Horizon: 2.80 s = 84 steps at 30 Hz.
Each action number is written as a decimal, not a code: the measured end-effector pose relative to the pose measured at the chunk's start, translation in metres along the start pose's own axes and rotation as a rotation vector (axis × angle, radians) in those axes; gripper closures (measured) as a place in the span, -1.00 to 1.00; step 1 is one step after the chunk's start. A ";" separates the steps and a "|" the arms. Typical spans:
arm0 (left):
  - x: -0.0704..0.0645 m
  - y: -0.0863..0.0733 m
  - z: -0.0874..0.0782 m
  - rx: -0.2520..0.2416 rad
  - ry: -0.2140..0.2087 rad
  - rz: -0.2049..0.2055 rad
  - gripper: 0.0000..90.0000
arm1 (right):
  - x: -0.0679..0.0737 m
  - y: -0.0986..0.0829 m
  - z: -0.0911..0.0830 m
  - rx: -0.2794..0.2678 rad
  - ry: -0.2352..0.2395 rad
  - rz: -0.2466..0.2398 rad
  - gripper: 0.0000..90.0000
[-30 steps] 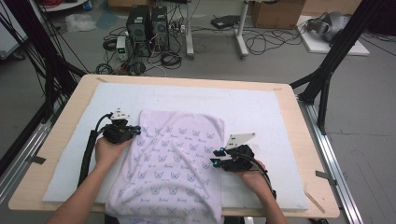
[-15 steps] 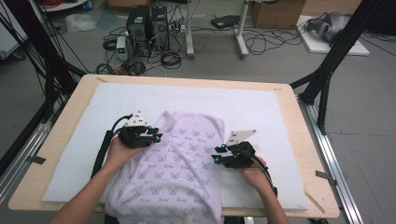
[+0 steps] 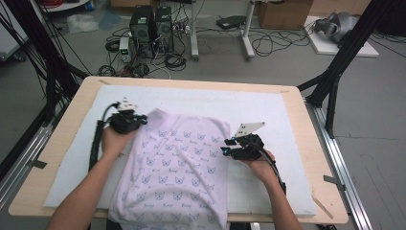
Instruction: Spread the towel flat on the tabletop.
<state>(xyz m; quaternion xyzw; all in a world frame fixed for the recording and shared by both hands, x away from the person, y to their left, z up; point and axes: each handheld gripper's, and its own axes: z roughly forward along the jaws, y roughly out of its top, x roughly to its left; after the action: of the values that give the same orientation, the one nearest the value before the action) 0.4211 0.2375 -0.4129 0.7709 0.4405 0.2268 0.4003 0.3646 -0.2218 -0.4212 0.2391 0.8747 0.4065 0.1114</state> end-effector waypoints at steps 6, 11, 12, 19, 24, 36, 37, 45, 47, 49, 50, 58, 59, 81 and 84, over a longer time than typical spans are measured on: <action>0.000 -0.009 -0.007 -0.010 -0.123 0.066 0.42 | -0.029 0.010 0.005 0.021 -0.062 0.041 0.44; -0.007 -0.021 0.010 0.096 -0.136 0.106 0.33 | -0.046 0.004 0.019 0.031 -0.125 0.083 0.45; -0.006 -0.023 0.013 0.119 -0.138 0.099 0.32 | -0.051 0.001 0.021 0.031 -0.133 0.103 0.45; -0.004 -0.025 0.016 0.112 -0.140 0.080 0.89 | -0.069 -0.001 0.037 0.038 -0.126 0.203 0.56; -0.006 -0.024 0.015 0.103 -0.107 0.091 0.93 | -0.062 0.015 0.044 0.098 -0.114 0.115 0.96; -0.002 0.010 0.009 -0.040 -0.019 0.055 0.94 | -0.097 0.067 0.010 0.092 -0.272 0.065 0.98; -0.001 0.014 0.009 -0.049 -0.017 0.052 0.94 | -0.101 0.074 0.005 0.073 -0.283 0.062 0.97; 0.001 0.001 0.025 0.099 -0.099 0.030 0.33 | -0.110 0.065 0.009 0.084 -0.263 0.180 0.32; -0.001 0.001 0.018 0.060 -0.094 0.044 0.33 | -0.101 0.061 0.012 0.111 -0.208 0.175 0.27; -0.001 0.001 0.009 0.047 -0.104 0.050 0.30 | -0.084 0.057 0.009 0.066 -0.204 0.118 0.30; -0.001 0.000 0.004 0.038 -0.103 0.056 0.30 | -0.078 0.054 0.007 0.042 -0.183 0.121 0.29; -0.016 -0.023 -0.040 -0.010 -0.163 0.137 0.23 | -0.021 0.036 -0.011 -0.017 -0.069 0.037 0.21; -0.018 -0.026 -0.044 -0.017 -0.174 0.140 0.22 | -0.012 0.033 -0.014 -0.025 -0.051 0.028 0.20; -0.078 -0.100 -0.098 0.038 -0.369 0.304 0.40 | 0.086 -0.042 -0.016 0.074 0.210 -0.108 0.95; -0.080 -0.104 -0.095 0.067 -0.377 0.318 0.51 | 0.086 -0.042 -0.018 0.090 0.230 -0.103 0.98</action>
<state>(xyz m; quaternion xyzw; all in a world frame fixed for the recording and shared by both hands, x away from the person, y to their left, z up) 0.2618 0.2389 -0.4432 0.8719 0.2386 0.1245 0.4090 0.2698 -0.2131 -0.4421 0.1505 0.9101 0.3855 0.0203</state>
